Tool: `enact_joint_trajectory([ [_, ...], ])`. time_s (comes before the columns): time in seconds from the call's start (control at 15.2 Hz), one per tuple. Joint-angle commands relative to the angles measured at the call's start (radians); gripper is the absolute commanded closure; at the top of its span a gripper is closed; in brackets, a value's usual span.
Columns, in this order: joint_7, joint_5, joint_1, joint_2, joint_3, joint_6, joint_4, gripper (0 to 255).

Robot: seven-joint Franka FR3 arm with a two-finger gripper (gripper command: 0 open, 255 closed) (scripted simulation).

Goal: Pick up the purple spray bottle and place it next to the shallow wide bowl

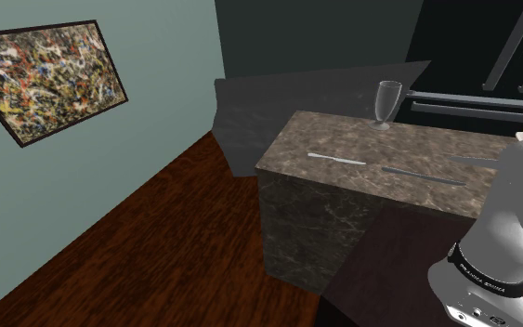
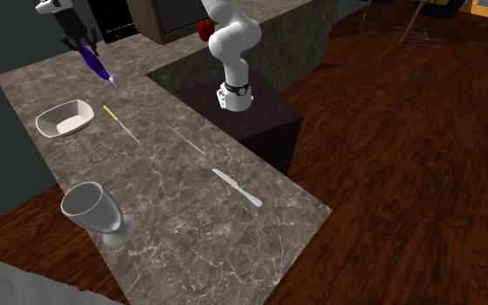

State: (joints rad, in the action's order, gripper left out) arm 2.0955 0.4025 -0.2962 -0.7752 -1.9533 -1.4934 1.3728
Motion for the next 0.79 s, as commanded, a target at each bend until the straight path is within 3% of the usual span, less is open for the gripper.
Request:
enact_joint_trajectory([
  [0.0,0.032,0.029,-0.044,-0.044,-0.038,0.037,-0.092,255],
  [0.26,0.101,0.083,-0.143,-0.136,-0.11,0.117,-0.303,255],
  [0.73,0.097,0.096,-0.111,-0.154,-0.116,0.033,-0.213,255],
])
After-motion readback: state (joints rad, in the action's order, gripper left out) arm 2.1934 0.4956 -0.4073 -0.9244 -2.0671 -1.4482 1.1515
